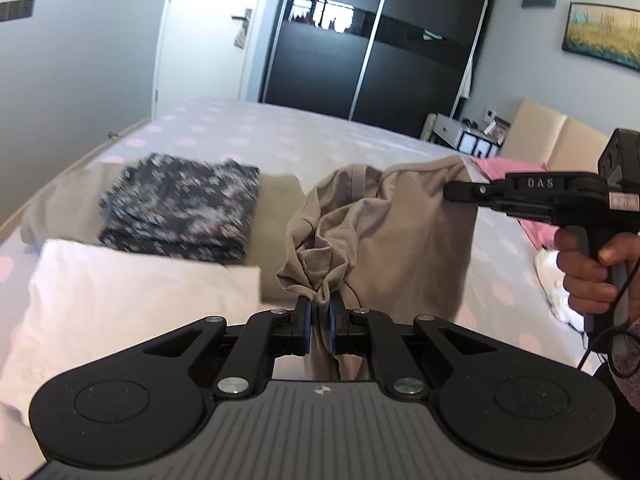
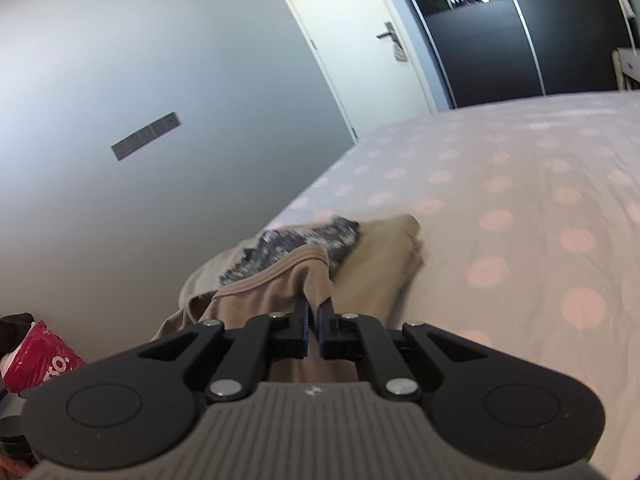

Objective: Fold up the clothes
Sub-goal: 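Carry the shirt with both grippers over the stack of folded clothes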

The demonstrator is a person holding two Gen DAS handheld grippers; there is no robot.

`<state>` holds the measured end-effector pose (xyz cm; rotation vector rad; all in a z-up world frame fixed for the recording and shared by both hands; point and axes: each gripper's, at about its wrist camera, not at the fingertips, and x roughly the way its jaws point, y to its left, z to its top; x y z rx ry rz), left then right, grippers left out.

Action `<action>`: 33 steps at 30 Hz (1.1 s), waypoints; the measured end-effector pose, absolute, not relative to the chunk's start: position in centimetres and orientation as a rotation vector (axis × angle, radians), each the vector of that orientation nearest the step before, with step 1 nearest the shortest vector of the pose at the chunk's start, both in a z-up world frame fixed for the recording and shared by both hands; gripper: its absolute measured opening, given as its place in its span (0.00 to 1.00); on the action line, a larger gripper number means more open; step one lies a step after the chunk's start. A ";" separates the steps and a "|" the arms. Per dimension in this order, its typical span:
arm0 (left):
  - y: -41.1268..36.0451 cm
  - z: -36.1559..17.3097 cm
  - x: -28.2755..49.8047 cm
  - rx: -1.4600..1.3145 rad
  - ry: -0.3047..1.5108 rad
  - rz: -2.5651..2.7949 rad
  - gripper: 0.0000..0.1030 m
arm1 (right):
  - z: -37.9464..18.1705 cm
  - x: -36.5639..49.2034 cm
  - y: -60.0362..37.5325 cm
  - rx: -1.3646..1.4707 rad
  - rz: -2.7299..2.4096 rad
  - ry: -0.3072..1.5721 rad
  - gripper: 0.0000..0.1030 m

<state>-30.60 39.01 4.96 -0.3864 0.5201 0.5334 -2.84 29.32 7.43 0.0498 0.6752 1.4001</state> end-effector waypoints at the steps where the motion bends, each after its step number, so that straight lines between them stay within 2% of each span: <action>1: 39.4 5.3 -31.0 -0.386 0.519 0.542 0.06 | 8.0 -3.2 30.1 0.046 1.414 0.665 0.05; 8: 41.7 6.6 -34.5 -0.437 0.491 0.628 0.06 | 10.7 -6.4 37.0 -0.055 1.524 0.610 0.05; 16: 44.4 6.4 -38.7 -0.544 0.518 0.773 0.06 | 10.2 -11.6 46.0 -0.224 1.646 0.604 0.05; 21: 46.6 5.4 -41.3 -0.607 0.543 0.873 0.06 | 8.2 -15.8 51.7 -0.339 1.723 0.609 0.05; 33: 52.7 -0.8 -43.5 -0.699 0.679 1.035 0.05 | 0.5 -22.5 61.7 -0.497 1.754 0.664 0.05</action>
